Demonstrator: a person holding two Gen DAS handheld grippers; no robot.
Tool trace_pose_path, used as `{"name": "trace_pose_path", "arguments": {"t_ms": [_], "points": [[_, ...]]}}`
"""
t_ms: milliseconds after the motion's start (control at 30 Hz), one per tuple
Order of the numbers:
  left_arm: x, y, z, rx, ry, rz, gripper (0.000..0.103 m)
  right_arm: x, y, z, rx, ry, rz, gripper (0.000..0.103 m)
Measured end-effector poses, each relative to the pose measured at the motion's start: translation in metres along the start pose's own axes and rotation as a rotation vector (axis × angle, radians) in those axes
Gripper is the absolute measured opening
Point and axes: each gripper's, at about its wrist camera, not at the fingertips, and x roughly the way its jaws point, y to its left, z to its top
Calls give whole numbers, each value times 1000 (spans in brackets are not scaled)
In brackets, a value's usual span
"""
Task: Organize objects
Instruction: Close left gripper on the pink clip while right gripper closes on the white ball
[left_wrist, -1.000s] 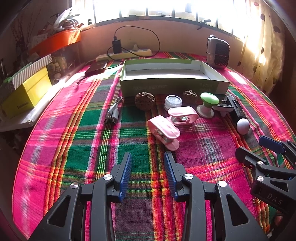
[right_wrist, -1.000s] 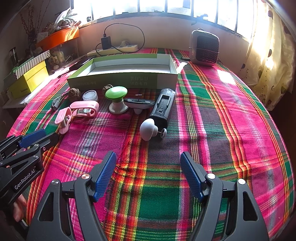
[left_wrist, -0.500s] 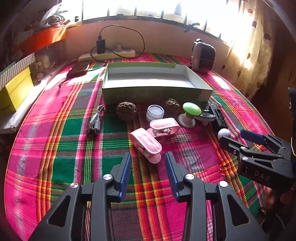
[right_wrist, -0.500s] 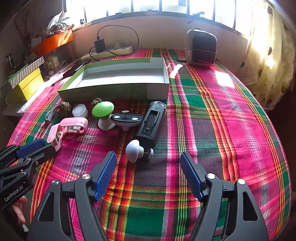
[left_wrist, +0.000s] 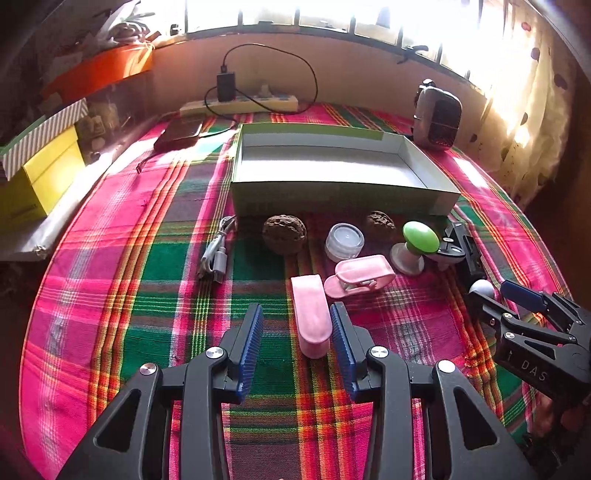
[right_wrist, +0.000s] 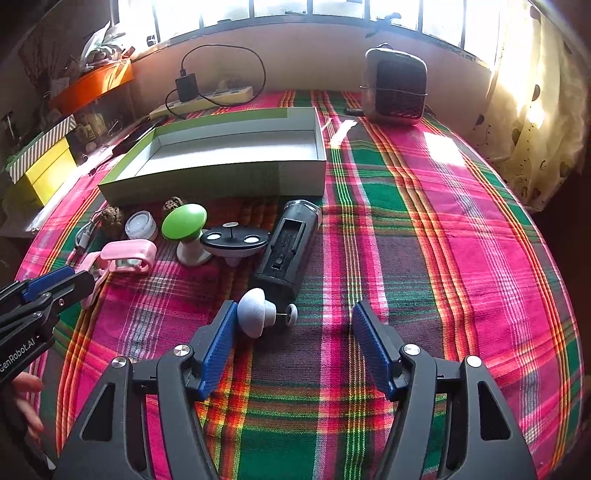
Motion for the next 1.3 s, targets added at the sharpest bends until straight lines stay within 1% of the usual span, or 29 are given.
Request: {"name": "trace_pose_path", "arguments": {"t_ms": [33,100,233,400,567,700,767,967,1100,1300], "points": [[0,1,0,0,1,3,36,0,-1,-1,1,0,-1,60],[1,4,-1,2,5,9,36,-1,-4,-2,5,-3,-10,52],[1,10,-2,0,9,19,36,-3,-10,-4,15,-9,-3,47],[-1,14,-1,2,5,25,36,-5,-13,-5,7,-15,-7,38],[0,14,0,17,16,12,36,-6,-15,-7,1,-19,-3,35],[1,15,3,20,25,18,36,-8,-15,-8,-14,-22,-5,24],[2,14,4,25,25,21,36,-8,-15,-9,-25,-24,-4,21],[5,14,4,24,33,1,35,-10,-18,-9,-24,-26,11,20],[5,12,5,29,29,-7,27,-11,-17,-10,-40,-31,5,20],[6,11,6,37,29,-20,23,-13,-25,-14,-43,-27,4,20]]}}
